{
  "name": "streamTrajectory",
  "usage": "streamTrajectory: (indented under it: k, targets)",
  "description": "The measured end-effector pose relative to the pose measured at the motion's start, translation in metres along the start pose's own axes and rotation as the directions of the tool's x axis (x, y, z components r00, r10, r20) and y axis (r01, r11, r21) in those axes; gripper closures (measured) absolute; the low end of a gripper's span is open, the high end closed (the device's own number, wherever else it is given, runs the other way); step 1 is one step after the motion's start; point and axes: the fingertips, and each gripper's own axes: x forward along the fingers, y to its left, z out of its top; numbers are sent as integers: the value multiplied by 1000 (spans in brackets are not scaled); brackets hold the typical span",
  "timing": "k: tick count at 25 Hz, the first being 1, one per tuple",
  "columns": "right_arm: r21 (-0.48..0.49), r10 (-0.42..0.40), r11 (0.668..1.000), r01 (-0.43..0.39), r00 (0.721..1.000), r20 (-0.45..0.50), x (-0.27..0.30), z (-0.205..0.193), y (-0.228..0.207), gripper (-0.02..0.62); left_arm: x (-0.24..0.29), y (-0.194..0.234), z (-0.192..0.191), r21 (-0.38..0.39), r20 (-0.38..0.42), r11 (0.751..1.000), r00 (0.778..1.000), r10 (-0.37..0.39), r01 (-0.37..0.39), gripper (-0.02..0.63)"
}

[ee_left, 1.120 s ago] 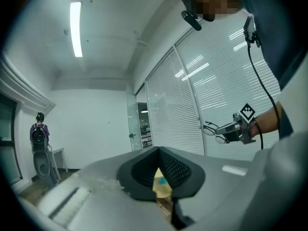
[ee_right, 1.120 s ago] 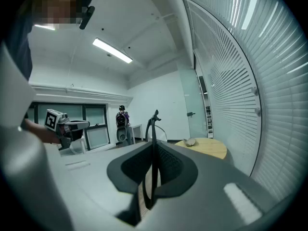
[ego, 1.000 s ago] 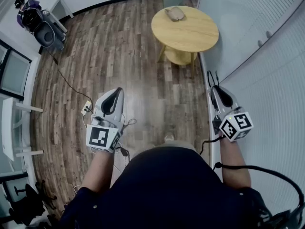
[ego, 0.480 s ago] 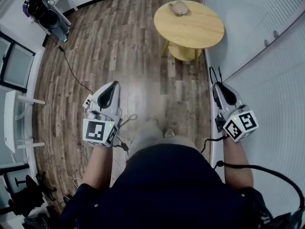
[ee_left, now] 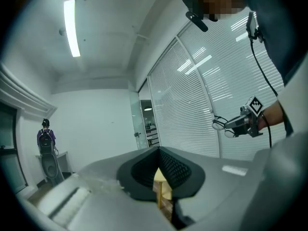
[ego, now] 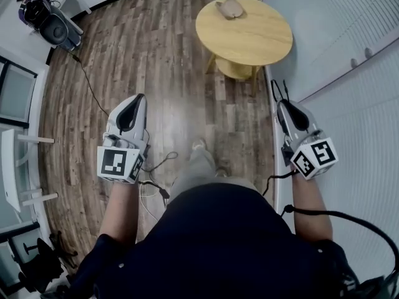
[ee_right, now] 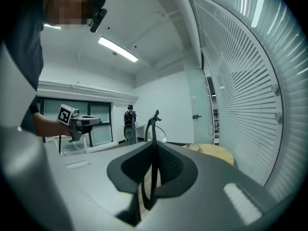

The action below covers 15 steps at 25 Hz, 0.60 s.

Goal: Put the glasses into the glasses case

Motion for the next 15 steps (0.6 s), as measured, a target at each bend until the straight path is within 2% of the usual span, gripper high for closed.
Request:
streamTrajectory:
  k: [11,15]
  targets:
    - [0,-89,996,90,995,-36,98,3,-46,569,113,86,-4,10,12,999,999,-53,53,605]
    - [-13,-105,994,104,993,-55,136,6,-54,569,143,132,-4,0,39,999,999,-34,34,606]
